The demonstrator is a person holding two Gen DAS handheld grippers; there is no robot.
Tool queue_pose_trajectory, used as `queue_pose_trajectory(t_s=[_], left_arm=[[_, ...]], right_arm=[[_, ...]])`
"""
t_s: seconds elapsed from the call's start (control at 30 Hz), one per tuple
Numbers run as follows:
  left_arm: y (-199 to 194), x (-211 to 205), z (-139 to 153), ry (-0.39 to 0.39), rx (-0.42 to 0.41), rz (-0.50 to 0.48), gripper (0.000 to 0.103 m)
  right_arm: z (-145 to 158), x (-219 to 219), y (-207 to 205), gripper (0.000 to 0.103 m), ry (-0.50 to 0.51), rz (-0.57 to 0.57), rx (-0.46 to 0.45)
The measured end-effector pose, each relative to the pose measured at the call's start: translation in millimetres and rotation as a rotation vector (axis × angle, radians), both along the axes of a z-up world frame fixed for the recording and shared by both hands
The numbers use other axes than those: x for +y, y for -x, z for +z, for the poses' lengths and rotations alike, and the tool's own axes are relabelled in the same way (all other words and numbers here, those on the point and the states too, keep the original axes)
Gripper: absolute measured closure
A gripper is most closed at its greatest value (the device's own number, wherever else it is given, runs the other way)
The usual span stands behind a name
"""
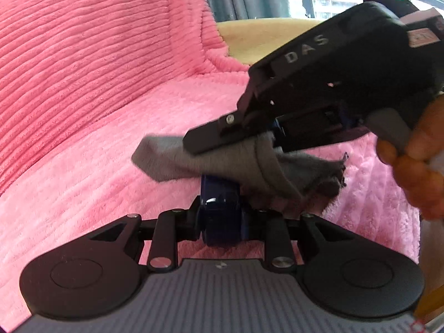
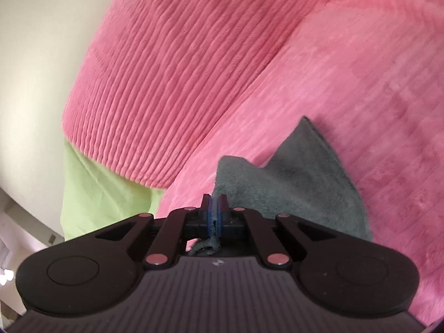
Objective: Clean container
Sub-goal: 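Keep wiping the tin's rim with the cloth in the right gripper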
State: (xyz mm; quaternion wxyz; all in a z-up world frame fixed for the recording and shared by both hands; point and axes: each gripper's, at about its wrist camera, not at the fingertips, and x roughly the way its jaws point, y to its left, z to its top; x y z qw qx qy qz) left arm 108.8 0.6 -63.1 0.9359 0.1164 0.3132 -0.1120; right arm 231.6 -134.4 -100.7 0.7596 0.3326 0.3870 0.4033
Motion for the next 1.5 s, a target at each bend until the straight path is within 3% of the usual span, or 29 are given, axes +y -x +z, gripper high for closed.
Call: queue_pose_trajectory(t_s=[0.3, 0.47, 0.63, 0.77, 0.83, 0.9, 1.03, 1.2, 1.5], left_arm=[[-7.1, 2.4, 7.2, -0.024, 0.016, -0.019, 0.073], [-12.3, 2.2, 11.6, -0.046, -0.004, -0.030, 0.067], [-16.5, -1.7, 8.1, -0.068, -0.034, -0.038, 0.073], [-25.9, 2.5, 11.9, 0.044, -0.084, -0.024, 0.073], [-28.2, 8.3, 12.2, 0.128, -0.111, -0.007, 0.073], [-29.4, 10.8, 9.5, 0.147, -0.104, 0.002, 0.073], [-23.6, 8.5, 4.8, 0.074, -0.055, 0.006, 0.073], [-7.1, 9.8, 6.7, -0.001, 0.030, -0.001, 0.073], [-5.4, 6.7, 2.7, -0.048, 0.039, -0.013, 0.073]], right_arm=[[-6.6, 6.0, -4.0, 0.103, 0.076, -0.021, -0.010], [-6.3, 10.1, 0.1, 0.102, 0.127, -0.009, -0.020], [7.0, -9.7, 0.5, 0.102, 0.042, -0.078, -0.022], [30.4, -32.3, 5.4, 0.099, -0.051, -0.136, -0.081], [41.8, -35.8, 9.3, 0.099, -0.072, -0.110, -0.107], [46.3, -27.8, 12.2, 0.099, -0.039, -0.046, -0.099], [38.9, 0.5, 19.9, 0.099, 0.115, 0.073, -0.037], [39.4, 10.8, 24.1, 0.101, 0.129, 0.113, -0.014], [11.8, -0.5, 8.0, 0.103, 0.068, 0.043, 0.036]])
